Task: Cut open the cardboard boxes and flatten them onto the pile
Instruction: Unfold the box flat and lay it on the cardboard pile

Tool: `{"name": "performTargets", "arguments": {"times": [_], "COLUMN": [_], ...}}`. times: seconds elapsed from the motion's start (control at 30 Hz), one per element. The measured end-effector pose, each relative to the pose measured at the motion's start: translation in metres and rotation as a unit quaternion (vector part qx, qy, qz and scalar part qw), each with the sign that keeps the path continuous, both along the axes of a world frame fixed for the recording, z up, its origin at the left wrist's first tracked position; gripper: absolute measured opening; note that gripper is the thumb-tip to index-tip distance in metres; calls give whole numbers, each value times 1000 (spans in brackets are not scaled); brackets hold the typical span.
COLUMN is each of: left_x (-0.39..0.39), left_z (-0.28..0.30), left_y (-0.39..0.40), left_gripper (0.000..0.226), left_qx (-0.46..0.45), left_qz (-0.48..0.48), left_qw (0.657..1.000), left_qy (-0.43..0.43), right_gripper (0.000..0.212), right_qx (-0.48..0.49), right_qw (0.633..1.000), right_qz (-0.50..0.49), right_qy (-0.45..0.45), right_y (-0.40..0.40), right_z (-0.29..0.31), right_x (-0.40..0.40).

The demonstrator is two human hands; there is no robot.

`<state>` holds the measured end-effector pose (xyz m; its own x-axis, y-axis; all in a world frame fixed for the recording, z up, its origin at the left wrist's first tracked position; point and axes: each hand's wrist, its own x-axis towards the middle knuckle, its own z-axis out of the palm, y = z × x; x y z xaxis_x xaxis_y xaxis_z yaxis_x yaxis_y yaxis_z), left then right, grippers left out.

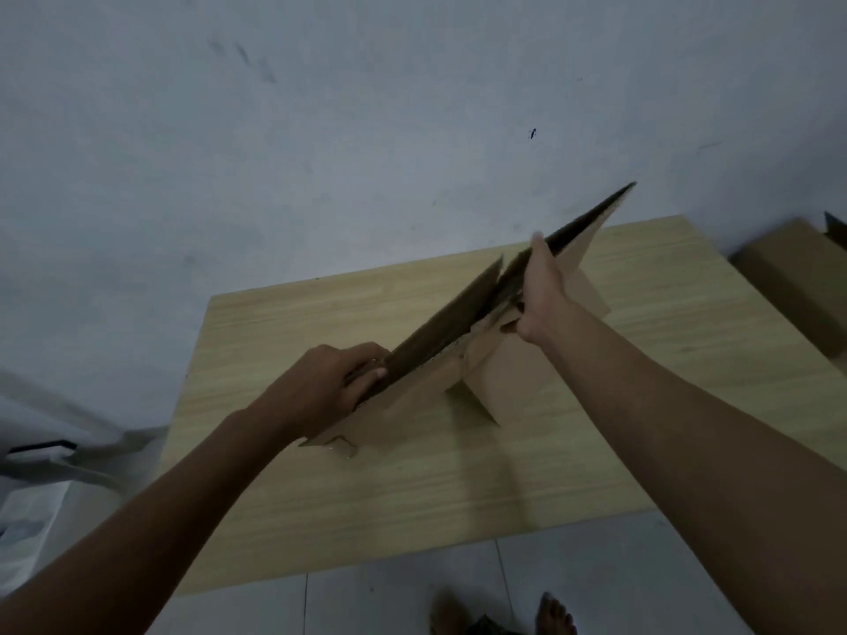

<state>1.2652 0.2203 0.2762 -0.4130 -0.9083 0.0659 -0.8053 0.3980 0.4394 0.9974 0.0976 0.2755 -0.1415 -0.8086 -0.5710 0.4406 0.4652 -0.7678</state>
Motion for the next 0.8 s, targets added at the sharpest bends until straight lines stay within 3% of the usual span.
{"name": "performTargets", "arguments": {"times": [0.07, 0.2, 0.43, 0.57, 0.8], "left_x": [-13, -25, -36, -31, 13], "left_z": [1, 4, 11, 1, -15], "left_y": [1, 4, -18, -48, -81], "left_gripper": [43, 35, 36, 55, 99], "left_qx": [2, 38, 104, 118, 139], "left_qz": [-15, -17, 86, 220, 405], "left_qw": [1000, 997, 981, 949, 879], "left_qy": [1, 64, 142, 192, 212], "right_gripper": [108, 49, 30, 8, 24], "right_qx": [9, -6, -71, -114, -120], "right_qw": [999, 994, 990, 991, 985], "right_qz": [31, -2, -29, -3, 125], "right_qy": [22, 112, 115, 71, -4], "right_y": [8, 5, 2, 7, 22], "right_z": [6, 2, 10, 18, 20], "right_x": [14, 17, 14, 16, 8]}}
